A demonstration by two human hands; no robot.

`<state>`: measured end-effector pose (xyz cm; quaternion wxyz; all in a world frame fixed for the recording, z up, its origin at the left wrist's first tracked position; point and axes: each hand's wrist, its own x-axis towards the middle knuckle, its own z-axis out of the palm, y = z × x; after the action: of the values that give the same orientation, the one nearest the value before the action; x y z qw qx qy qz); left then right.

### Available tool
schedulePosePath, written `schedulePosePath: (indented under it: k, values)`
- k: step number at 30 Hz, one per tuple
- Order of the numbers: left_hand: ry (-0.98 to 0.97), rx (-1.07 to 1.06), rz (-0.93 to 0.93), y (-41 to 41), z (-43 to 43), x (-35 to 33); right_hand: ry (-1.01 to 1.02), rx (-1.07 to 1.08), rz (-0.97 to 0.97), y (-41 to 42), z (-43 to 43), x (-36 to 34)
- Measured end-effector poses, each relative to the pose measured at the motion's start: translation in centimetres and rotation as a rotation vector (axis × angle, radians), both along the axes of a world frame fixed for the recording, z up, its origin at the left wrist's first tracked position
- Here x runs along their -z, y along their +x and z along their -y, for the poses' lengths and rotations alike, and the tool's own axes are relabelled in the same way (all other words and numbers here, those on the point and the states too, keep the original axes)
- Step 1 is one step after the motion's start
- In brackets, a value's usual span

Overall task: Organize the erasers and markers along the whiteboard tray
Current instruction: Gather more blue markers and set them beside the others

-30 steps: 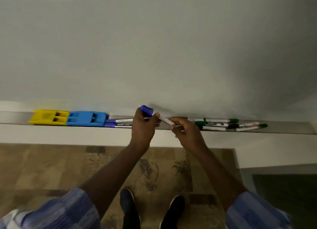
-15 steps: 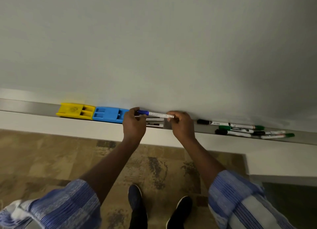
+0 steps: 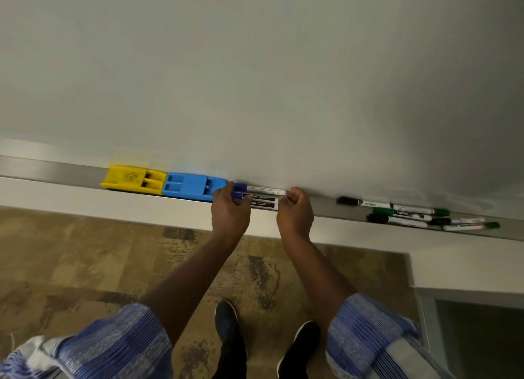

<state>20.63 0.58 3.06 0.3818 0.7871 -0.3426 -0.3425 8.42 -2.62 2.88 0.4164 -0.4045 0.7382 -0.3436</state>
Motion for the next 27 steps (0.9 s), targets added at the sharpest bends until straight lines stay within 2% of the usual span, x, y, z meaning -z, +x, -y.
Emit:
schedulePosePath:
  k: [6, 16, 22, 27]
  values:
    - [-0.008, 0.028, 0.039, -0.3, -0.4, -0.1, -0.014, -0.011, 0.045, 0.3, 0.2, -0.2]
    - [-0.047, 0.026, 0.081, -1.7, -0.7, -0.2, -0.052, -0.157, 0.042, -1.4, 0.1, -0.2]
    - [-0.148, 0.161, 0.160, -5.8, -0.4, -0.1, -0.200, -0.279, -0.100, -6.2, -0.7, -0.4]
    - [-0.206, 0.373, 0.247, -11.4, 0.5, -0.1, -0.354, -0.338, -0.340, -14.4, -1.5, -0.3]
